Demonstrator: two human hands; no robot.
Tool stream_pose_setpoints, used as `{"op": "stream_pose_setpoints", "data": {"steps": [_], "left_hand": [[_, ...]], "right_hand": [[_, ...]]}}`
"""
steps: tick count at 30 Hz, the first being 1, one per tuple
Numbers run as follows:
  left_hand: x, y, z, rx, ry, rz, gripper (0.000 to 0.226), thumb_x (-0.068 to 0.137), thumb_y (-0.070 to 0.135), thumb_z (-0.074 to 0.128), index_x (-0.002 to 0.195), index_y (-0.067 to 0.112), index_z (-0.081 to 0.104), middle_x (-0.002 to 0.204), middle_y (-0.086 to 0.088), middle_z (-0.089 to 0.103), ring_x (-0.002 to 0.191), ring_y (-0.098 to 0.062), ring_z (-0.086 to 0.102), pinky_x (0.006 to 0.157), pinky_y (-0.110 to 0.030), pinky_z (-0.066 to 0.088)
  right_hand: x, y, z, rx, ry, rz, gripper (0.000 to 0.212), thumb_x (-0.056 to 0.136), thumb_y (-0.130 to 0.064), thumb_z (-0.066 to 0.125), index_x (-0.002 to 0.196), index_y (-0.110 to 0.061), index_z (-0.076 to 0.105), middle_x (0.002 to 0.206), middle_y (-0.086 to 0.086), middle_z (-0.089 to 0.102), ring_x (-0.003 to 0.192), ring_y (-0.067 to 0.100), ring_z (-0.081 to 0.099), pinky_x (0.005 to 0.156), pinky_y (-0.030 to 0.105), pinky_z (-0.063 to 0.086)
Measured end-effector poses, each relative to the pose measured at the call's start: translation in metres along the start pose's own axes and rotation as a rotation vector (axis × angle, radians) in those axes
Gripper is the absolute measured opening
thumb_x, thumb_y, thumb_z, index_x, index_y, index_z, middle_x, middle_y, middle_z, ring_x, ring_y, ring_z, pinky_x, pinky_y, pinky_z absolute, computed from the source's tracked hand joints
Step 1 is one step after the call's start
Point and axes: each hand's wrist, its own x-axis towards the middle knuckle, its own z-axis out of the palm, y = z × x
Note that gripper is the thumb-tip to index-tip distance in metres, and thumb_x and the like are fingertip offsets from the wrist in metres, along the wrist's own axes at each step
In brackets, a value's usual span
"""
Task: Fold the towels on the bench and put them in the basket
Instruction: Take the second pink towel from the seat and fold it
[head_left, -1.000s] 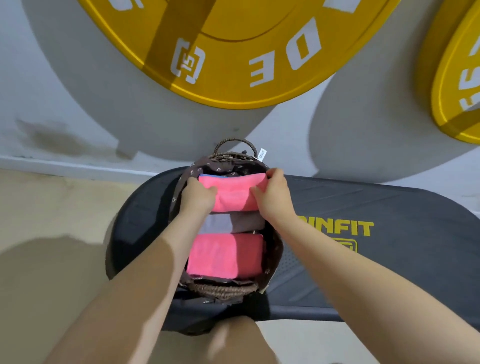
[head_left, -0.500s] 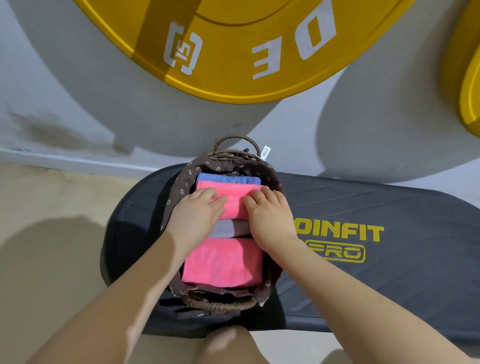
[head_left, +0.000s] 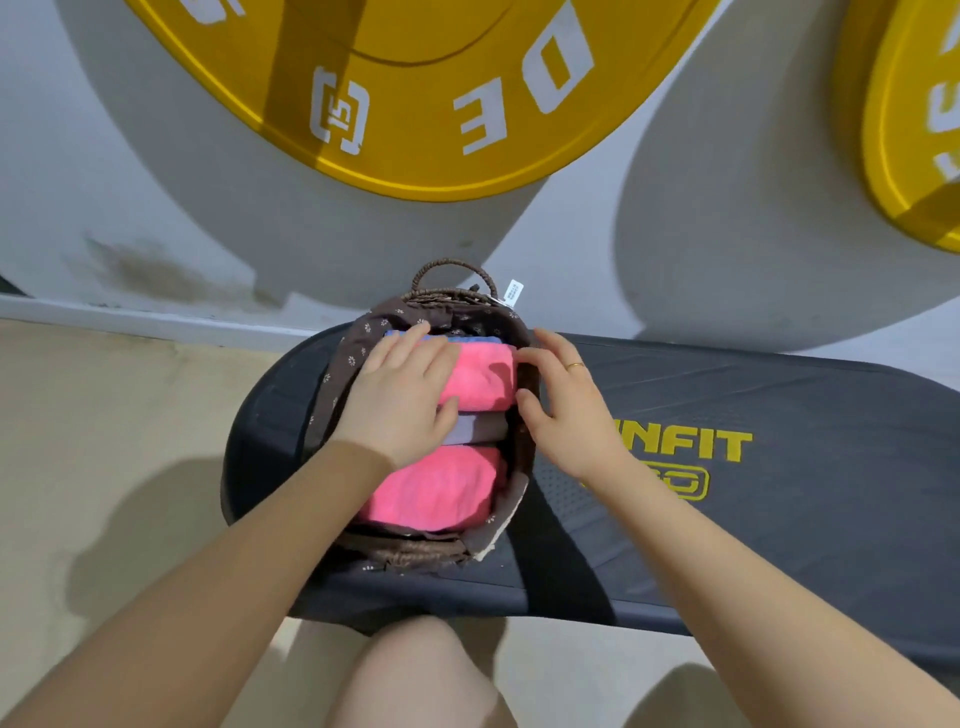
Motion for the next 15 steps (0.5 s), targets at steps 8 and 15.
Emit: {"op": "stream_pose_setpoints", "data": {"steps": [8, 15], "left_hand": [[0.033, 0.092, -0.015, -0.122, -0.076, 0.039, 0.041, 0.089, 0.028, 0.035, 0.124, 0.015, 0.053, 0.111, -0.006, 0.064, 0.099, -0.03, 0.062, 0.072, -0.037, 0.048], [0.08, 0.184, -0.05, -0.25, -0.368, -0.039, 0.032, 0.092, 0.022, 0.042, 0.122, 0.018, 0.052, 0.119, -0.002, 0.059, 0.11, -0.025, 0.055, 0.088, -0.036, 0.047]], "right_hand": [[-0.016, 0.059, -0.062, -0.102, -0.069, -0.06, 0.025, 0.09, -0.016, 0.048, 0.114, -0.019, 0.051, 0.076, -0.005, 0.058, 0.074, 0.028, 0.058, 0.069, 0.039, 0.048], [-0.046, 0.087, -0.194, -0.154, -0.126, 0.173, 0.021, 0.092, -0.029, 0.047, 0.081, -0.017, 0.061, 0.069, 0.001, 0.059, 0.079, 0.033, 0.059, 0.07, 0.037, 0.049]]}}
